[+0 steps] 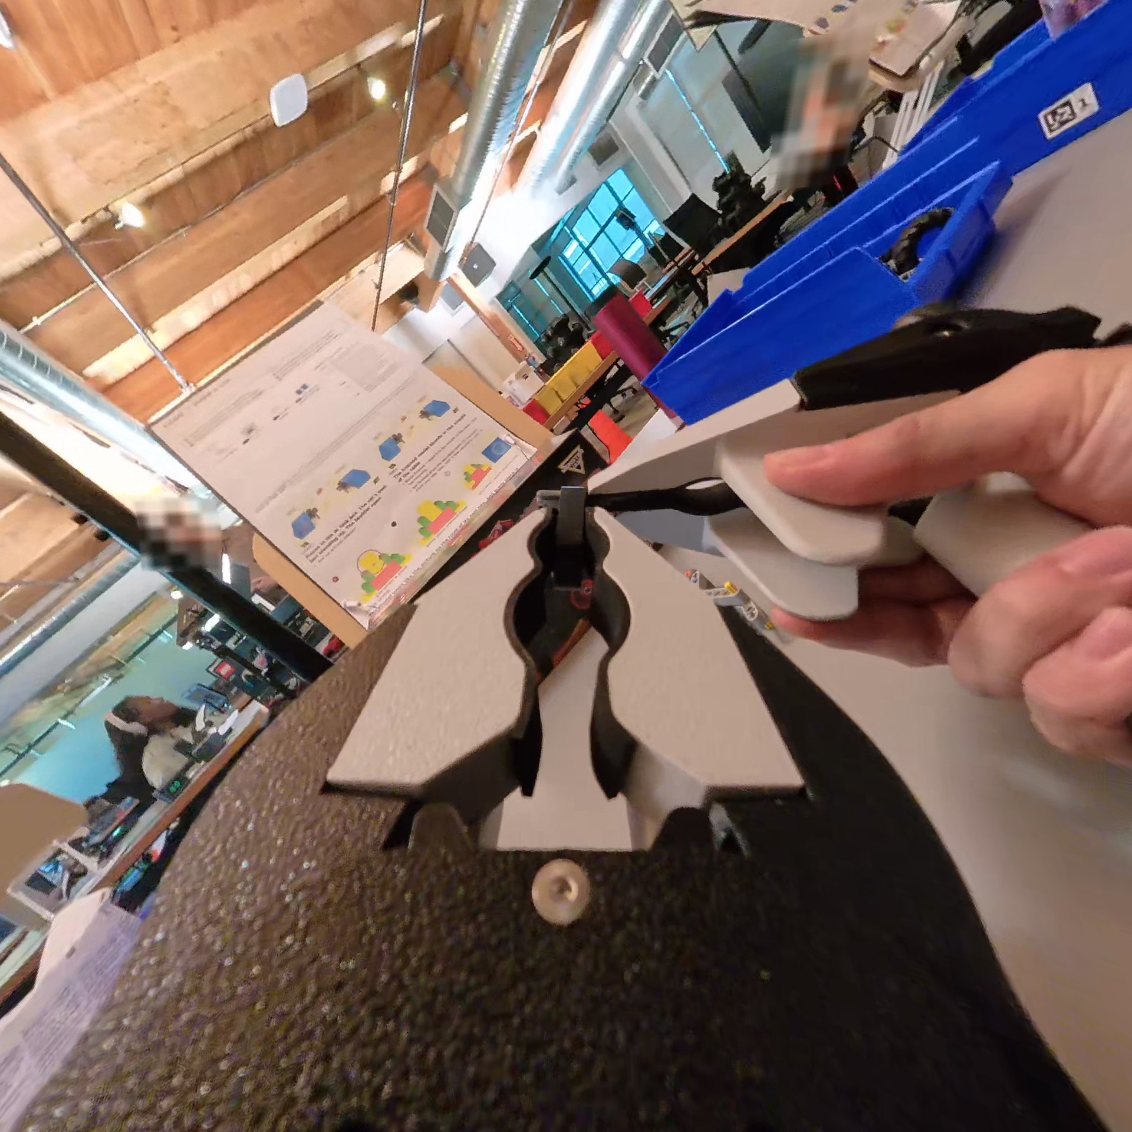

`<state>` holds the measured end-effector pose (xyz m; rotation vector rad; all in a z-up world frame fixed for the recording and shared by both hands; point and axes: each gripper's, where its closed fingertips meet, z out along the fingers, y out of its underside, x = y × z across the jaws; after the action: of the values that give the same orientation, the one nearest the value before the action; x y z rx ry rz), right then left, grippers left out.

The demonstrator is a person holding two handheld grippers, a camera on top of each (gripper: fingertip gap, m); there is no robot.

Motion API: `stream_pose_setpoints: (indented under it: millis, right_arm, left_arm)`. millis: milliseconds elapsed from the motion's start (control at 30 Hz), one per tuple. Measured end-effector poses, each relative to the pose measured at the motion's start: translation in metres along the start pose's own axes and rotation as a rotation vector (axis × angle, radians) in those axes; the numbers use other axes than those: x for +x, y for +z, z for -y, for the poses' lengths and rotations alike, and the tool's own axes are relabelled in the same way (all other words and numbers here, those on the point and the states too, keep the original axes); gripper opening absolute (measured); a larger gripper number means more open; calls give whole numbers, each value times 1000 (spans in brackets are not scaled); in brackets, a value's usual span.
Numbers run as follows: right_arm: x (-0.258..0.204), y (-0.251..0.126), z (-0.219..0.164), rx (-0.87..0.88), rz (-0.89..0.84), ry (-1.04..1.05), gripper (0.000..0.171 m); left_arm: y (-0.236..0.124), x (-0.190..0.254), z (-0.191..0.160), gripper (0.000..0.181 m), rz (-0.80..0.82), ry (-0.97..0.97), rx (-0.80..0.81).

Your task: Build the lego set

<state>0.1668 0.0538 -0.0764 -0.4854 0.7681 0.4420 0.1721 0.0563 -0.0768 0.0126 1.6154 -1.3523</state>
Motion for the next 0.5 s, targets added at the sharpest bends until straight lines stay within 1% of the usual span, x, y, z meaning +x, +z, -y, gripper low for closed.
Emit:
stream_pose_setpoints:
  millis: [133, 233, 367, 433, 500]
  right_arm:
    - [0, 0, 0, 2, 8, 1, 4]
    - [0, -1, 2, 12, 18, 16, 4]
    - [1, -5, 2, 17, 26, 24, 4]
    - [-1, -7, 4, 13, 43, 36, 4]
    - [-4, -6, 4, 6, 59, 66, 4]
  left_arm:
    - [0, -1, 0, 6, 1, -50, -10]
    - [1, 1, 1, 6, 16, 13, -27]
    - [2, 4, 1, 6, 4, 16, -28]
    - [3, 6, 4, 5, -17, 26, -1]
    - [2, 5, 9, 6, -28, 86, 45]
